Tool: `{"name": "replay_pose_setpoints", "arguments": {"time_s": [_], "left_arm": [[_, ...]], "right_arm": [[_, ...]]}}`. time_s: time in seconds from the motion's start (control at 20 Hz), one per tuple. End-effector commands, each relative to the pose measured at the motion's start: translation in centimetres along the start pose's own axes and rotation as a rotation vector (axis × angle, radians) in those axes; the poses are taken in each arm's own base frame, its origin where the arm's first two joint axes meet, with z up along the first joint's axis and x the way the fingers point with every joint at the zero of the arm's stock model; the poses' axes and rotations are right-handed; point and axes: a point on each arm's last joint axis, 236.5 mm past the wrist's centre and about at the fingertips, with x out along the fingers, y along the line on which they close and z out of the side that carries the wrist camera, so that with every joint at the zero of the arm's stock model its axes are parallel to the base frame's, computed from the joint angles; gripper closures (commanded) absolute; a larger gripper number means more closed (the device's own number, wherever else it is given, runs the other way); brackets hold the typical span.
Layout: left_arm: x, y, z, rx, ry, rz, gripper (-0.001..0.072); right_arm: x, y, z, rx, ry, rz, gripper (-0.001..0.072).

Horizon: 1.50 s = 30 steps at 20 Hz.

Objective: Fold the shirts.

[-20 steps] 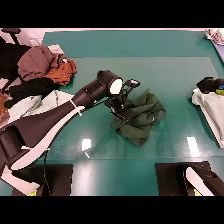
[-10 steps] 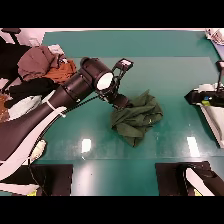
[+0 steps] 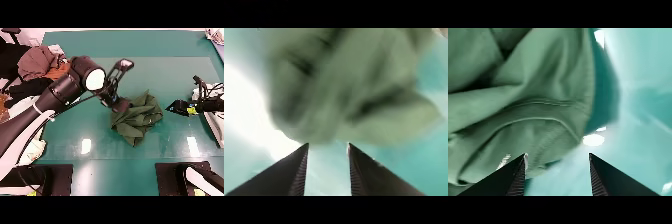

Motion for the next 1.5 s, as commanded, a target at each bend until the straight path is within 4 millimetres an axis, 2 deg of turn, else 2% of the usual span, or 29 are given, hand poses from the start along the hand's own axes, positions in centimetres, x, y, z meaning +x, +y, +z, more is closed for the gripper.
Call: {"name": "replay_pose_setpoints", "arguments": {"time_s": [0.0,0.1,0.15,0.2,0.3,0.4,0.45,0.65,0.7,0.85,1.1,1.25,1.35,1.45], "left_arm": [[1.8,-4.2,-4.5,0.021,0.085,-0.182,0.0412],[4.1,-5.1,-6.9,0.009,0.109,-0.205,0.0410],[5.0,-5.8,-7.5,-0.002,0.105,-0.224,0.0368],[5.7,-6.1,-7.4,-0.009,0.087,-0.234,0.0283],[6.3,-6.2,-6.2,-0.016,0.024,-0.233,0.0255],[6.5,-4.7,-4.4,-0.003,-0.056,-0.169,0.0255],[6.7,-3.3,-3.8,-0.004,-0.081,-0.111,0.0256],[6.5,1.9,-2.3,0.038,-0.143,0.112,0.0254],[6.3,2.5,-1.5,0.036,-0.175,0.141,0.0254],[6.4,2.4,0.3,0.047,-0.249,0.139,0.0254],[10.0,3.4,-0.6,-0.032,-0.189,0.152,0.0255],[9.4,3.3,-1.1,-0.062,-0.155,0.156,0.0255],[7.6,3.2,-1.3,-0.036,-0.133,0.169,0.0255],[5.3,2.7,-1.8,-0.020,-0.126,0.164,0.0255]], "right_arm": [[0.8,0.9,-0.9,0.052,0.070,0.103,0.0272],[0.8,1.2,-1.1,0.043,0.078,0.104,0.0272],[0.8,1.4,-1.2,0.034,0.081,0.105,0.0272],[0.8,1.6,-1.4,0.027,0.085,0.106,0.0272],[0.8,1.9,-1.6,0.017,0.092,0.108,0.0272],[0.7,2.0,-1.8,0.017,0.103,0.113,0.0272],[0.7,2.0,-1.9,0.017,0.105,0.114,0.0272],[0.7,2.1,-2.1,0.017,0.112,0.116,0.0272],[0.7,2.1,-2.0,0.017,0.111,0.116,0.0272],[0.7,2.0,-2.0,0.017,0.112,0.116,0.0272],[0.7,1.9,-1.9,0.017,0.106,0.111,0.0272],[0.9,0.0,-3.2,-0.003,0.154,0.033,0.0272],[1.5,-1.2,-4.7,0.024,0.198,0.003,0.0272],[2.3,-1.5,-6.0,0.052,0.212,0.011,0.0272]]}}
